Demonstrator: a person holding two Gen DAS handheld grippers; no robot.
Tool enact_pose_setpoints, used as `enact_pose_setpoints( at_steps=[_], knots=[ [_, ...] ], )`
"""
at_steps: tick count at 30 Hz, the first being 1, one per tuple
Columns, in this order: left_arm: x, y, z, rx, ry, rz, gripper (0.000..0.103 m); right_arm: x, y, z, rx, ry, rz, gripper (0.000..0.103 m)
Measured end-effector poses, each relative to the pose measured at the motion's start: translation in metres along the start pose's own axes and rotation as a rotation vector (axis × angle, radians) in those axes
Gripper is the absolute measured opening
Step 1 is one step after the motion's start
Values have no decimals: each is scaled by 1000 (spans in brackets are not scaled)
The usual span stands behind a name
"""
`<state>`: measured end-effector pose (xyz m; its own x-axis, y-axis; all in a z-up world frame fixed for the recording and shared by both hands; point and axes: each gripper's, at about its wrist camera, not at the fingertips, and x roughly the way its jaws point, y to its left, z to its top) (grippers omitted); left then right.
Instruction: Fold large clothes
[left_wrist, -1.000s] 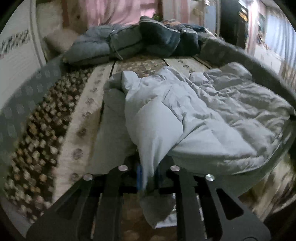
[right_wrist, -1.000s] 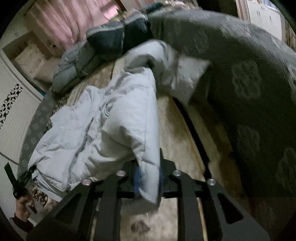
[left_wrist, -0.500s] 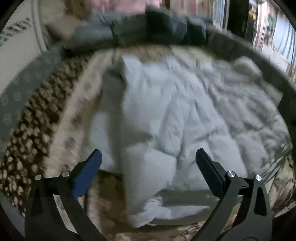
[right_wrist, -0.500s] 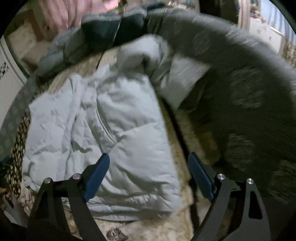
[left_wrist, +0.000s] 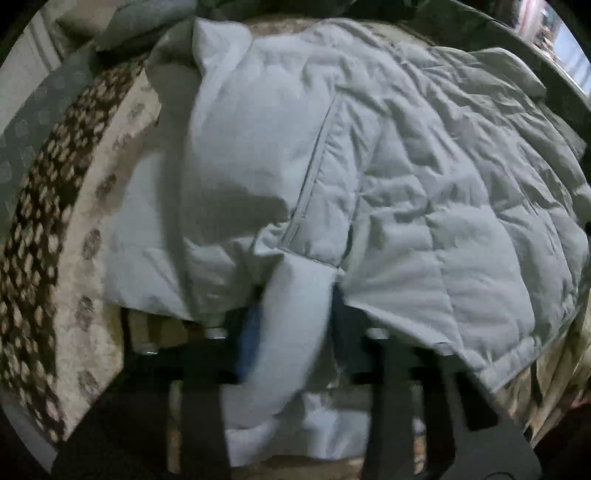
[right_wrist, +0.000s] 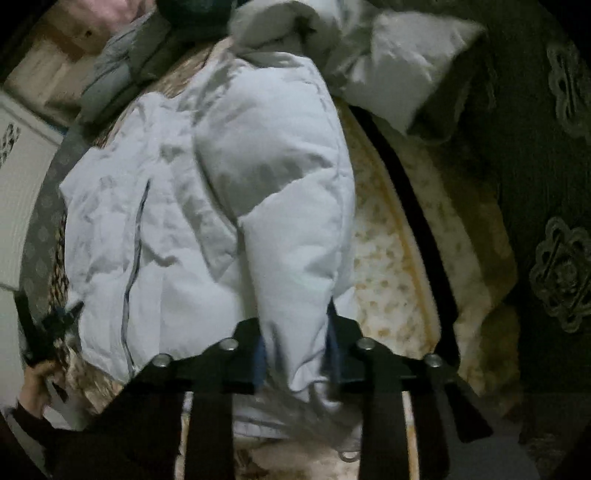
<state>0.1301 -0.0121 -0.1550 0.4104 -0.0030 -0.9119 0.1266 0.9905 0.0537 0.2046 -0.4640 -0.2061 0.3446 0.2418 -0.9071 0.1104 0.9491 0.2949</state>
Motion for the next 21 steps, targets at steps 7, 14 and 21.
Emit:
enact_pose_setpoints(
  at_steps=[7,14,21],
  knots=[
    [-44,24,-33,6,-4,35,11,-45,5,-26,32,-22,-9,19],
    [-88,55,-61,-140,-46,76,93,-98,11,-48,40,-194,-269,75],
    [-118,119,-41,-386,-136,117,100,-137,6,-54,97,-316,-190,87]
  ],
)
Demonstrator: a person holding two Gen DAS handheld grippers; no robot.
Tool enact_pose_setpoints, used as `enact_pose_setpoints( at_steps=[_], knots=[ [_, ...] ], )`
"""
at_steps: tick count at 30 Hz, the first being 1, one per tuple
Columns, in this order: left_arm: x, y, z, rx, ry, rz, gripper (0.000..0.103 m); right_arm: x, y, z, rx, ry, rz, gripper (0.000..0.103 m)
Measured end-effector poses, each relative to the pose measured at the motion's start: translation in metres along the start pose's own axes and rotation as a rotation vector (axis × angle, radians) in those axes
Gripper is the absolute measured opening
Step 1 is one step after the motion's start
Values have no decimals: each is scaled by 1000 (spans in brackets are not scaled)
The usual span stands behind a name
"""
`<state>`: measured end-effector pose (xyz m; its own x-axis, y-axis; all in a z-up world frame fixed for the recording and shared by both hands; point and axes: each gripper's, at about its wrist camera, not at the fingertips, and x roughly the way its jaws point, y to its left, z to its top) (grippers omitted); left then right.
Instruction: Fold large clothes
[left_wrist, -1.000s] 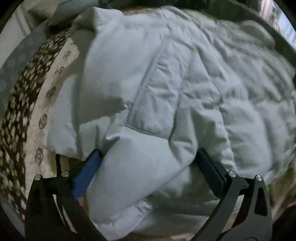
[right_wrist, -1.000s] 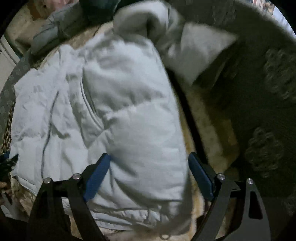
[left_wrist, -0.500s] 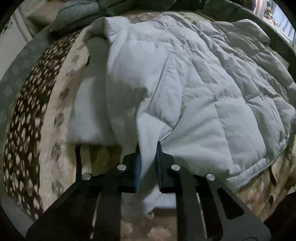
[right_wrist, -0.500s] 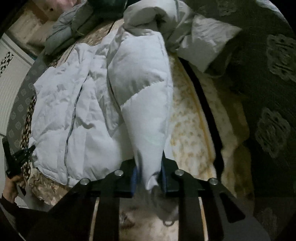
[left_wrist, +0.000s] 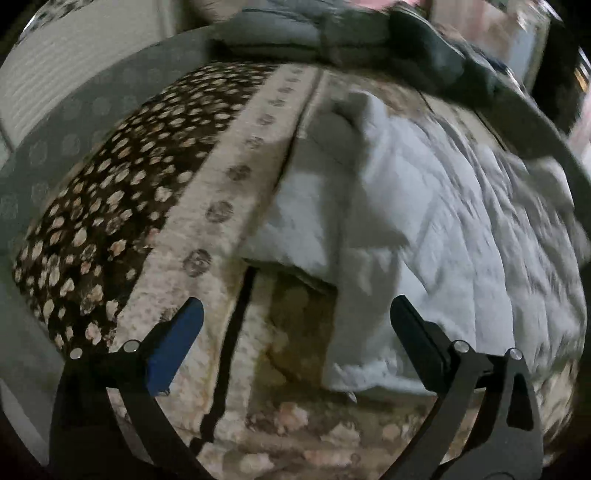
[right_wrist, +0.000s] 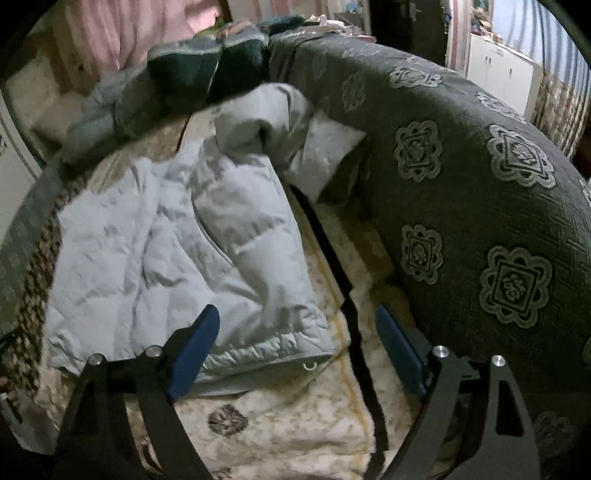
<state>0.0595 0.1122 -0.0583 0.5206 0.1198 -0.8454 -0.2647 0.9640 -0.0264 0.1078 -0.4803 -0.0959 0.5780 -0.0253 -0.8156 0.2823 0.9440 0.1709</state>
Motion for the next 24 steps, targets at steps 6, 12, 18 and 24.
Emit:
enact_pose_setpoints(
  at_steps=[6,12,18,24],
  knots=[
    [59,20,7,-145,77,-14,100,24,-3,11,13,34,43,87],
    [104,22,15,-226,110,-40,100,44,12,32,-1,24,76,87],
    [138,14,20,-307,161,-149,100,75,29,44,-2,60,71,87],
    [183,1,8,-306,301,-79,81,101,47,42,-55,120,35,87]
  ],
)
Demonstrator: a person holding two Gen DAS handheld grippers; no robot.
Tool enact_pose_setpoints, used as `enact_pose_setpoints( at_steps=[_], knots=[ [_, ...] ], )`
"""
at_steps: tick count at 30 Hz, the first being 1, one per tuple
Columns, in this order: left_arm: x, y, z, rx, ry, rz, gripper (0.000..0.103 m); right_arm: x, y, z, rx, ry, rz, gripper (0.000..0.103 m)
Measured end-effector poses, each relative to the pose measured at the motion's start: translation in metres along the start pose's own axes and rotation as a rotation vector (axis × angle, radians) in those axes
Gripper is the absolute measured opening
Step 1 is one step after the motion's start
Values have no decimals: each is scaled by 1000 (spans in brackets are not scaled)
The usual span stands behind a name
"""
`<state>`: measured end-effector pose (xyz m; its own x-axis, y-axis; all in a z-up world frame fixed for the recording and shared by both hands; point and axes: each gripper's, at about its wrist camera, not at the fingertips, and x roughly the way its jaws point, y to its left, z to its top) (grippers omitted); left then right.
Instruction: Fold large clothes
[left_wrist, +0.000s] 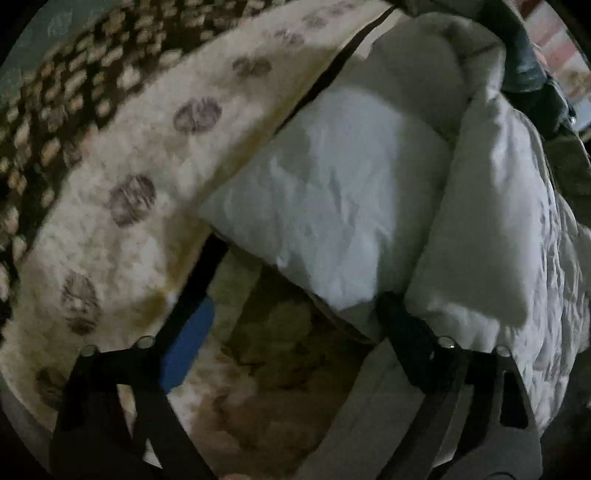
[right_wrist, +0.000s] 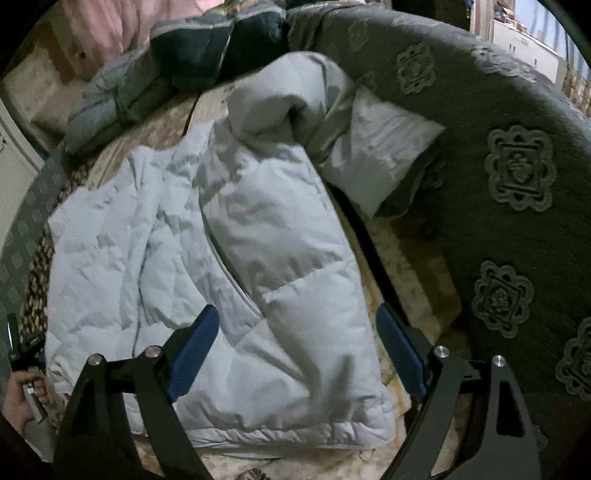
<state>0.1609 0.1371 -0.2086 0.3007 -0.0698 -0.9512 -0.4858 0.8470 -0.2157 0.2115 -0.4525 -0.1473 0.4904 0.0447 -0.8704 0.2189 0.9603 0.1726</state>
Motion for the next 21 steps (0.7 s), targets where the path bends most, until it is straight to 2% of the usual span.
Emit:
enact_pose_setpoints(
  at_steps=[2,3,4,5,7,9,10,11,13,15,16,17,18,19,20,21],
  knots=[
    [7,3,6,-51,15,-97,27,0,6,1,-17,4,-4,87],
    [7,0,10,-44,5,-110,19,-2,7,1,-26,-3,1,87],
    [3,-3,13,-32,-18,-96,10,-5,10,2,-38,-14,7,87],
    [-6,-5,16,-18,-60,-75,6,-9,12,2,-48,-26,7,87],
    [-26,2,22,-43,-144,-39,4,-15,12,2,-58,-44,2,87],
    [-64,27,32,-141,-283,2,1,-22,6,1,-48,-60,-15,87],
    [-92,51,36,-227,-377,40,0,-25,3,0,-35,-62,-16,87],
    [-125,72,37,-273,-495,134,0,-31,-4,-2,-5,-69,-9,87],
    [-174,101,35,-297,-661,270,0,-42,-15,-5,30,-87,10,87],
    [-205,127,27,-328,-744,323,0,-51,-23,-8,43,-104,16,87],
    [-209,143,22,-346,-743,324,0,-56,-28,-10,54,-111,19,87],
    [-205,152,16,-359,-712,295,4,-58,-32,-11,66,-112,23,87],
    [-192,161,11,-365,-643,230,13,-59,-35,-12,78,-110,26,87],
    [-164,170,8,-386,-508,70,30,-58,-39,-13,100,-106,28,87],
    [-146,170,6,-402,-433,0,46,-57,-40,-13,111,-100,31,87],
    [-131,170,5,-396,-378,-28,53,-56,-39,-14,119,-93,35,87]
  ],
)
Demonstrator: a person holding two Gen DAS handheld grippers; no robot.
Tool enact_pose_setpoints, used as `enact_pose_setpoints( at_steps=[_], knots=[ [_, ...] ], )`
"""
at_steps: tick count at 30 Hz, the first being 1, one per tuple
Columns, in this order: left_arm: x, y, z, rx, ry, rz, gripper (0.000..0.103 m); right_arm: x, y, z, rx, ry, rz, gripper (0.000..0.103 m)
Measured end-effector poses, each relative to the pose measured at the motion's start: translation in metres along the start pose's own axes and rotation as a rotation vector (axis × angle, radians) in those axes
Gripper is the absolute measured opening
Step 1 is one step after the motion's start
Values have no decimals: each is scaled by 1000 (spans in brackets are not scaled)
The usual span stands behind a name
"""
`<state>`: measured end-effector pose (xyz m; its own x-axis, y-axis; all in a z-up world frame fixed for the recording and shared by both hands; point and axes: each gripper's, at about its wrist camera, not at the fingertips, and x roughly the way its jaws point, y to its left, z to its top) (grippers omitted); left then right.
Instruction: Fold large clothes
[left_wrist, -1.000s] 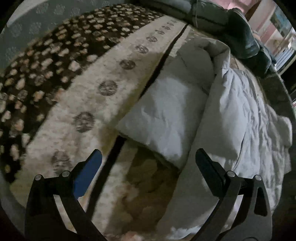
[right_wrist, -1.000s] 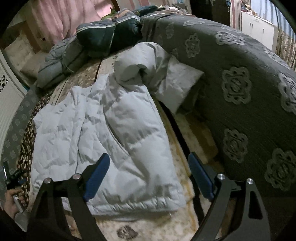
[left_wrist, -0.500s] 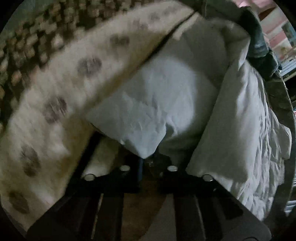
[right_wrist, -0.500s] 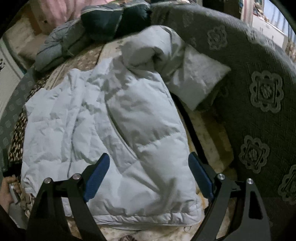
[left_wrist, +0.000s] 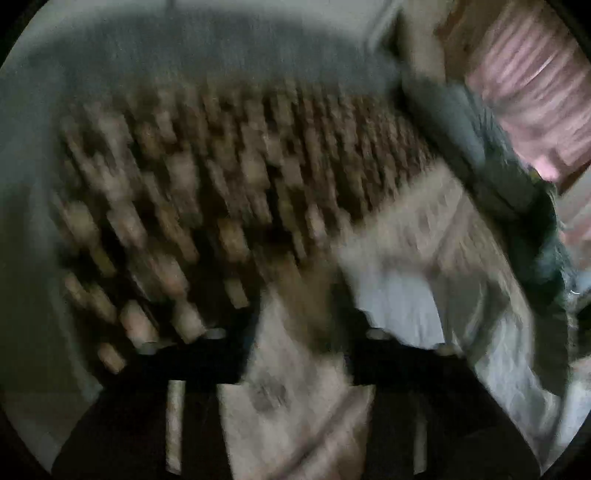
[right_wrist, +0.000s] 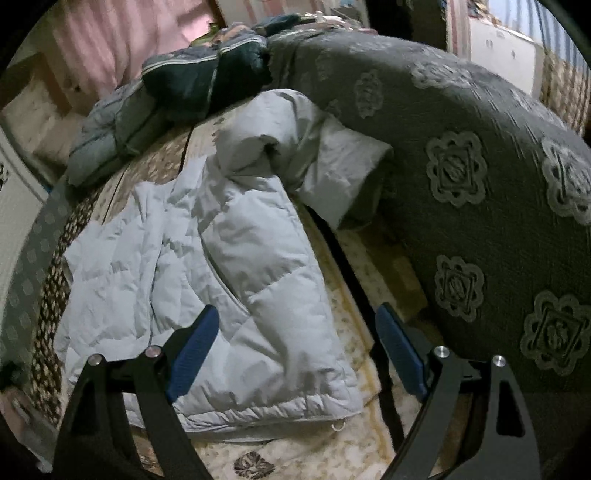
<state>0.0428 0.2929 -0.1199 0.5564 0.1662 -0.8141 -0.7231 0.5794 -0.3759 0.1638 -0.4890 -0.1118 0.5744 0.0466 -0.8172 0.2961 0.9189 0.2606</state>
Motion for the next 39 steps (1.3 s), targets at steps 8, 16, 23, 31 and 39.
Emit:
enact_pose_setpoints(
  at_steps=[8,16,23,31,39],
  knots=[
    [71,-27,-41,-43,197,-135,96,17,30,-3,-102,31,-31,87],
    [137,-74,-55,27,285,-52,93,68,21,9,-69,110,-70,87],
    [160,-88,-37,147,269,-18,11,77,33,14,-96,112,-59,87],
    [32,-71,41,190,-325,374,9,66,38,13,-101,84,-65,87],
    [27,-12,45,88,-331,435,75,52,27,12,-70,64,-55,87]
  ],
)
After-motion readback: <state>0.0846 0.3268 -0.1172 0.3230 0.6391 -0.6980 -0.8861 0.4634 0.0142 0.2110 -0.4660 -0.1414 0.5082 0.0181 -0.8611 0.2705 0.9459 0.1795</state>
